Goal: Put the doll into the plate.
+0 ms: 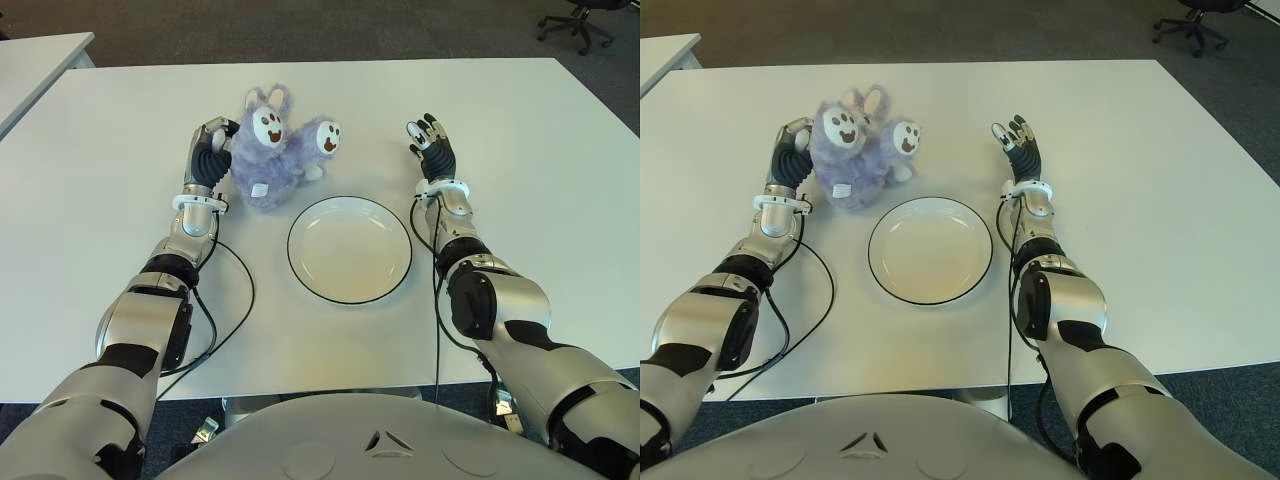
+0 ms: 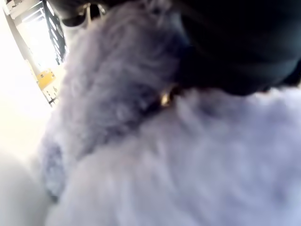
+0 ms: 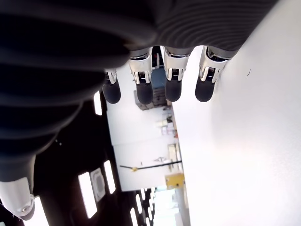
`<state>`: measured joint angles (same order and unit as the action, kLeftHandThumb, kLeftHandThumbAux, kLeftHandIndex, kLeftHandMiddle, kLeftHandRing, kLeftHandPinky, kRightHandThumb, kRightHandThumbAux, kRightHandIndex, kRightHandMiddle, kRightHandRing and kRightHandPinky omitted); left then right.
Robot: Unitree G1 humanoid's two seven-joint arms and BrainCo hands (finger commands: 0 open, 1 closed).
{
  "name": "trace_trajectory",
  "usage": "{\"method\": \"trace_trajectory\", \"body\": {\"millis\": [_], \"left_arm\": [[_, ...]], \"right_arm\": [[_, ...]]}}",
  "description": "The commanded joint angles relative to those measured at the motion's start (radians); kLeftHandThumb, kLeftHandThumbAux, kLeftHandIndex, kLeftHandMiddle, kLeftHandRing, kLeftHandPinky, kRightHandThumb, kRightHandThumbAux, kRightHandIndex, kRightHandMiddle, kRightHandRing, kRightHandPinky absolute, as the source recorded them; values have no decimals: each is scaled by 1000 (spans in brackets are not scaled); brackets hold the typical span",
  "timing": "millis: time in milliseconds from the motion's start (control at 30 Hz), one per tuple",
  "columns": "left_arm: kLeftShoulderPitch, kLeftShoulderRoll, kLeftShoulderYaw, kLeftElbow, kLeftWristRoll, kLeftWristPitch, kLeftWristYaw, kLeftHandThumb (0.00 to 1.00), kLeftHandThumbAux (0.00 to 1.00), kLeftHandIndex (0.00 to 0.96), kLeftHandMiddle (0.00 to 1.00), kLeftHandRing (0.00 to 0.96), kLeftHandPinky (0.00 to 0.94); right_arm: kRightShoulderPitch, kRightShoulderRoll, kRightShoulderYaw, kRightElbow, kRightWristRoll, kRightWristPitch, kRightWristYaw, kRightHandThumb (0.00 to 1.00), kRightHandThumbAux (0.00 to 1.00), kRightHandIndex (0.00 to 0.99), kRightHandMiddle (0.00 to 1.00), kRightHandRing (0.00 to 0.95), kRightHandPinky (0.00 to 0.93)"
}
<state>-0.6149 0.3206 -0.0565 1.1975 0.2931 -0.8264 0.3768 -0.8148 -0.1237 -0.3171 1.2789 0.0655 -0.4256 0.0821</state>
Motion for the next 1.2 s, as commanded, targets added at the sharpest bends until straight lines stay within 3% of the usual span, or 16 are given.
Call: {"method": "trace_trajectory", "body": {"millis": [33,367,667,700,767,1200], "left_arm": [[66,-56,-7,38,-7,-8,-23,845,657,396,558,633,638],[64,-65,-2,39,-10,-3,-10,852,649,419,591,739,759],[61,-73,5,40,-13,4,0,855,645,432,592,765,774],[61,-74,7,40,-14,6,2,767,662,441,712,783,791],[61,-76,10,41,-17,11,3,741,666,444,750,789,792],[56,-85,22,41,-12,33,26,736,667,447,789,803,760]], "right_arm": [[74,24,-1,44,7,47,-6,87,580,20,43,40,55],[75,24,-2,44,7,48,-6,87,579,21,44,41,54],[75,25,-3,44,9,49,-5,89,576,20,45,40,55],[75,25,-3,44,9,49,-4,90,575,21,46,42,58],[75,25,-4,44,9,49,-4,91,574,21,46,42,58],[77,23,-2,44,7,47,-5,83,575,23,49,46,62]]}}
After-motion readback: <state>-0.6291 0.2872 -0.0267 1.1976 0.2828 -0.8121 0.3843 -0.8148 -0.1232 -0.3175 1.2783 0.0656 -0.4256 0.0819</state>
